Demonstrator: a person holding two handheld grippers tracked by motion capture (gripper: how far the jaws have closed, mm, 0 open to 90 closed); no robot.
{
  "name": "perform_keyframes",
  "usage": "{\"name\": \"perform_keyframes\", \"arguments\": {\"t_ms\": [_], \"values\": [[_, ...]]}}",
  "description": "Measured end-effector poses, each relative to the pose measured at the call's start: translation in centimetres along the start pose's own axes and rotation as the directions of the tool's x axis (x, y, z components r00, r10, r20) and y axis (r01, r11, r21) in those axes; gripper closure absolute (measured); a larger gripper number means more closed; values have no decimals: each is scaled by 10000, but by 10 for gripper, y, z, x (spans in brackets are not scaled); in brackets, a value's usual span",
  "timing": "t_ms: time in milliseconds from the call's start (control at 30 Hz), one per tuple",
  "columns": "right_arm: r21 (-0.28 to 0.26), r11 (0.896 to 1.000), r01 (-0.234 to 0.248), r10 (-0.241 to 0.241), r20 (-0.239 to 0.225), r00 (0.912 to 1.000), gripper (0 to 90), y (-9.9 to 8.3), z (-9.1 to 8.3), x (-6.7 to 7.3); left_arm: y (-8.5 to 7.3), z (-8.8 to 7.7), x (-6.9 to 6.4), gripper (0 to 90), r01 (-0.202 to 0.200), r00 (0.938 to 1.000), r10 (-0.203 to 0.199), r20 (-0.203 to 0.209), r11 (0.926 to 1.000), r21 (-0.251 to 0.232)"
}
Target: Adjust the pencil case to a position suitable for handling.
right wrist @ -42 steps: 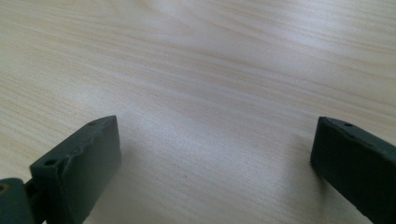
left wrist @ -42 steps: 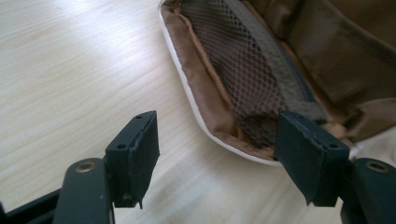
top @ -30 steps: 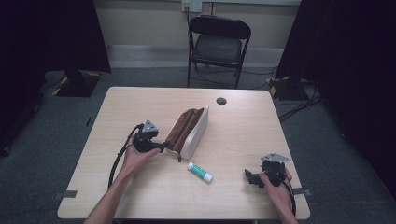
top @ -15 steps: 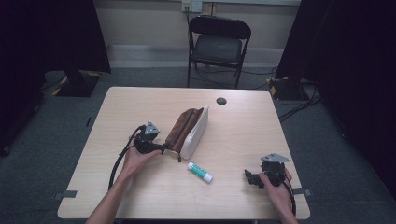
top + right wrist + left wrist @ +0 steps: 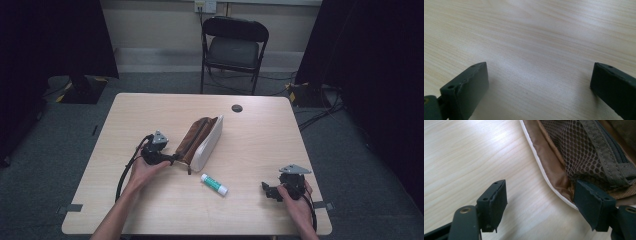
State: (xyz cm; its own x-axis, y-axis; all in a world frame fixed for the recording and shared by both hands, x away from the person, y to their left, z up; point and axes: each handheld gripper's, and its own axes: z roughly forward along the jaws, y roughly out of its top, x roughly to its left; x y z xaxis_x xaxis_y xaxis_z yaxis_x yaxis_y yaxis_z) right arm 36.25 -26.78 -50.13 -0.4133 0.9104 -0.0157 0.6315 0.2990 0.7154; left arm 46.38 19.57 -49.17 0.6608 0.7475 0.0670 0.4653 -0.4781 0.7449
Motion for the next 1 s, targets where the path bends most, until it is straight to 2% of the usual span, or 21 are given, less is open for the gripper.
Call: {"name": "perform_keyframes", "arguments": {"t_ms": [67, 100, 133, 200, 300, 333, 433, 467, 567, 600, 633, 667, 800, 867, 967, 1000], "values": [[1, 10000, -8, 8, -1, 10000, 6, 0, 0, 0, -3, -4, 2, 270, 196, 9998, -196, -22, 9998, 73], [0, 10000, -7, 7, 0, 10000, 6, 0, 0, 0, -4, -5, 5, 269, 17, 10000, -16, -69, 9999, 123], [1, 10000, -9, 9, 2, 10000, 6, 0, 0, 0, -6, -7, 5, 268, 129, 9999, -128, -112, 9998, 115], [2, 10000, -10, 10, 3, 10000, 6, 0, 0, 0, -8, -11, 9, 268, -1, 9999, 4, -141, 9998, 222], [6, 10000, -8, 8, 5, 10000, 6, 0, 0, 0, -14, -16, 11, 268, 20, 10000, -18, -96, 9998, 188], [0, 10000, -3, 3, 2, 10000, 6, 0, 0, 0, -16, -17, 10, 268, 213, 9997, -212, -78, 9997, 97], [0, 10000, -8, 8, 2, 10000, 6, 0, 0, 0, -20, -23, 9, 270, 61, 9999, -60, -92, 9999, 138], [-1, 10000, -11, 11, 2, 10000, 6, 0, 0, 0, -21, -26, 10, 269, -161, 9998, 164, -104, 9996, 221], [1, 10000, -13, 13, 3, 10000, 6, 0, 0, 0, -28, -34, 12, 269, -236, 9997, 239, -95, 9993, 294], [1, 10000, -9, 9, 4, 10000, 6, 0, 0, 0, -30, -36, 13, 269, -17, 10000, 16, 40, 9995, 327], [1, 10000, -12, 12, 4, 10000, 6, 0, 0, 0, -32, -39, 15, 268, -41, 10000, 40, 26, 9991, 422], [1, 10000, -11, 11, 5, 10000, 6, 0, 0, 0, -34, -40, 14, 255, 250, 9996, -253, 86, 9991, 353], [6, 10000, -11, 11, 4, 10000, 6, 0, 0, 0, -41, -48, 15, 253, 25, 9999, -28, 98, 9995, 330], [8, 10000, -15, 15, 18, 10000, 5, 0, 0, 0, -44, -50, 14, 253, 194, 9997, -197, 121, 9994, 298], [7, 10000, -21, 21, 10, 10000, 5, 0, 0, 0, -47, -56, 11, 256, -119, 9999, 115, 122, 9992, 371], [7, 10000, -23, 23, 16, 10000, 5, 0, 0, 0, -48, -58, 8, 257, -83, 9998, 75, 194, 9991, 417]]}}
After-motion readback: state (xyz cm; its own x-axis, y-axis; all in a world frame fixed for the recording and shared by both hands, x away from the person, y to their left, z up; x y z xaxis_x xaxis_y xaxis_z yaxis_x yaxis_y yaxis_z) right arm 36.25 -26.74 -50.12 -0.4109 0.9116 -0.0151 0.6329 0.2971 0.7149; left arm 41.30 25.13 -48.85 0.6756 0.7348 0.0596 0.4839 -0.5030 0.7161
